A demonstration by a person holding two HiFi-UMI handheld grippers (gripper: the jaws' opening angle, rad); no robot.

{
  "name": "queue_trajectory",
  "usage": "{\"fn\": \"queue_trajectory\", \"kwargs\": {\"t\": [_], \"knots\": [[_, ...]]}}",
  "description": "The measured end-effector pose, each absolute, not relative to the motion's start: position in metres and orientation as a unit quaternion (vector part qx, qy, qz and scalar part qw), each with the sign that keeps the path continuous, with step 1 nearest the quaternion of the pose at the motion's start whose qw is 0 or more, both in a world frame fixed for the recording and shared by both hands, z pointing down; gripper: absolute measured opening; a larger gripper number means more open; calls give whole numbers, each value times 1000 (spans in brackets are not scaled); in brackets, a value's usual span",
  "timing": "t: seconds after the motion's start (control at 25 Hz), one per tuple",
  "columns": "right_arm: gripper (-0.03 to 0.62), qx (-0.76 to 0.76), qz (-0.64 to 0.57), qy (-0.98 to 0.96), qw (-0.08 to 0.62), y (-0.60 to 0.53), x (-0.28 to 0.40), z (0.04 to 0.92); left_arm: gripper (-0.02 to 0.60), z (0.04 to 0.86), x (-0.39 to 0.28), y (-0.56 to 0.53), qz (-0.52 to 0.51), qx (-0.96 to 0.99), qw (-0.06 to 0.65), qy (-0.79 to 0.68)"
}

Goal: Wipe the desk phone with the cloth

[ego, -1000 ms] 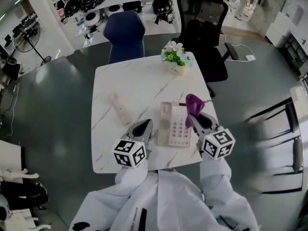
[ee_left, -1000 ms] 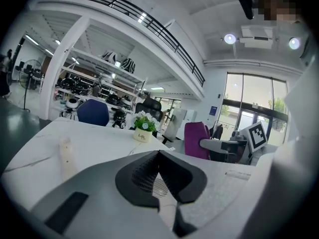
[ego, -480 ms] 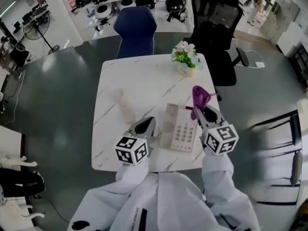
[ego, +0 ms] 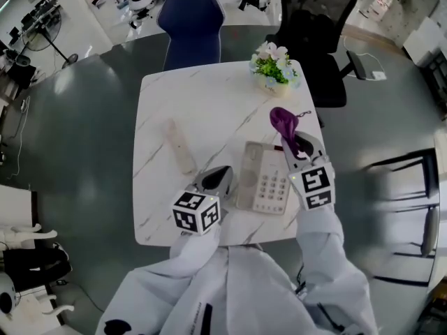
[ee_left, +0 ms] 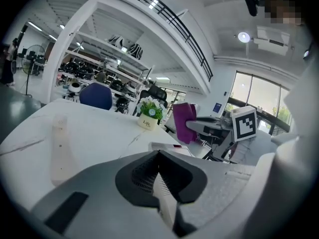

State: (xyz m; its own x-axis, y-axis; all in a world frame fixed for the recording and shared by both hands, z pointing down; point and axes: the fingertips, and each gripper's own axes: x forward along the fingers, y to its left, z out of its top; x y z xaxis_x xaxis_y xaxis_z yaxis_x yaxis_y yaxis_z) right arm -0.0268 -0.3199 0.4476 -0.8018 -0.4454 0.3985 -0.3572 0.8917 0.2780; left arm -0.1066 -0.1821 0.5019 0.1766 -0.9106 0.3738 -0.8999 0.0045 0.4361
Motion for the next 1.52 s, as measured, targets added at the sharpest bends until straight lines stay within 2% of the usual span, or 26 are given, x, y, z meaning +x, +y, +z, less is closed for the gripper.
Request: {"fn": "queue_trajectory", "kwargs": {"t": [0.44, 1.52], "knots": [[41, 155, -123, -934, 298, -304, -70, 489, -3, 519, -114, -189, -10, 706, 323, -630], [40, 108, -115, -910, 383, -267, -64, 535, -3, 526, -104, -186, -6, 725, 331, -603]]}}
